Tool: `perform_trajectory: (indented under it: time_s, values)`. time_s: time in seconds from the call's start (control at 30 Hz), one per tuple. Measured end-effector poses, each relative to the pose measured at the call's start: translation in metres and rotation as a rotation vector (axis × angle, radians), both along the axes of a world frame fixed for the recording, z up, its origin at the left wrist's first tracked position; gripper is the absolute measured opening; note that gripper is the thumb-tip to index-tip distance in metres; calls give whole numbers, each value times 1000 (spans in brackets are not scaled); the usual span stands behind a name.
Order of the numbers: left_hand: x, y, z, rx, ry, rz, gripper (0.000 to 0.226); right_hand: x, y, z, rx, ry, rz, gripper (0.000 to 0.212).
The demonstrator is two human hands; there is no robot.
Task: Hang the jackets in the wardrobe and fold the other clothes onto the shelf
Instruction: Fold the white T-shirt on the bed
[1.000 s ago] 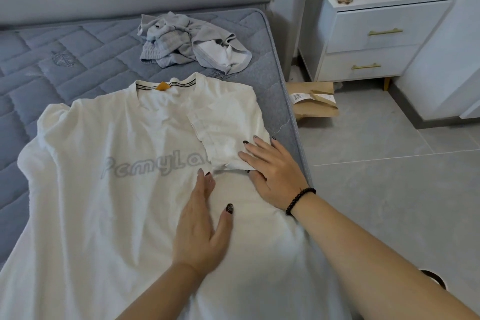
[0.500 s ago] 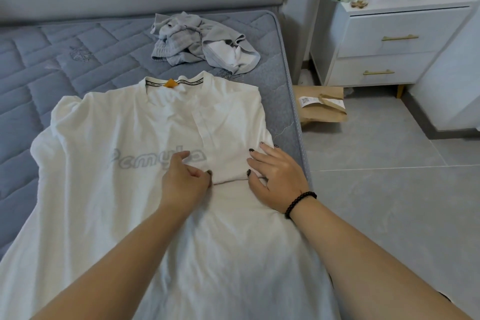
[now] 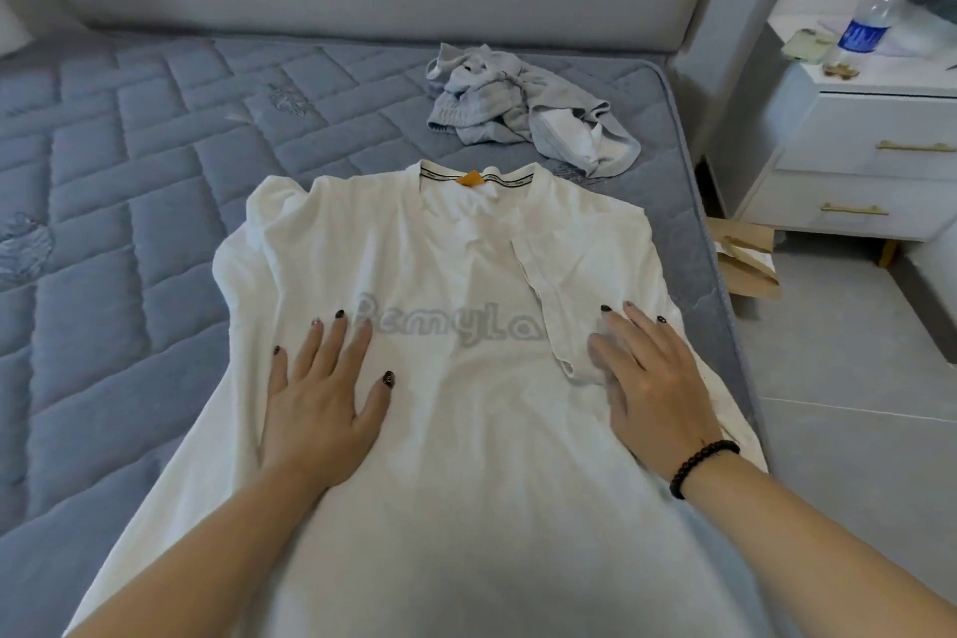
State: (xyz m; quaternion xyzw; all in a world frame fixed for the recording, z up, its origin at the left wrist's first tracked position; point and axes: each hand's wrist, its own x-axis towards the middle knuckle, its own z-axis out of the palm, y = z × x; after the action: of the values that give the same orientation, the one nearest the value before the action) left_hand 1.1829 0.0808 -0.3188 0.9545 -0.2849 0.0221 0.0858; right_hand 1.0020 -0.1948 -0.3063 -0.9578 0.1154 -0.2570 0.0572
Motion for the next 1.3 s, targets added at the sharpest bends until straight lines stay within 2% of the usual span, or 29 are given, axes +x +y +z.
perform_trajectory:
  time_s: [0.07,0.17,0.23,0.33,0.4,0.5,0.53,0.6,0.67,0.77,0.9,0.97,1.1,1.2,1.3]
  values:
    - [1,1,-2,-168,30,53,69,38,34,7,179,41,60,37]
    - [1,2,0,-522,124,239,64,119,86,18,455,192,176,42]
    - [1,7,2,-742,185,336,61,169,112,14,450,261,258,37]
    - [7,10,3,-1046,245,427,58,203,131,-5,279,344,250,42]
    - [15,7,4,-1115,239,506,57,204,131,-20,217,301,204,48]
    - [47,6,12,-1049,257,703,43,204,130,-24,206,274,218,50]
    - [68,8,14,-1031,294,749,35,205,131,-23,213,269,214,51]
    - [109,16,18,-1145,473,837,23,207,132,-24,215,275,213,52]
    - [136,24,20,-1176,575,814,26,203,132,-25,224,276,201,51]
    - [156,37,13,-1138,646,664,44,204,133,-25,201,289,195,52]
    - [171,49,20,-1519,1083,535,33,202,135,-23,136,278,204,56]
    - [178,54,20,-1608,1214,418,24,212,135,-17,163,226,208,50]
    - [184,56,16,-1728,1250,319,17,288,132,16,504,75,123,13]
    - [187,58,12,-1771,1207,367,44,369,137,40,490,5,128,14]
    - [189,61,10,-1777,1161,393,43,435,148,53,396,198,114,23]
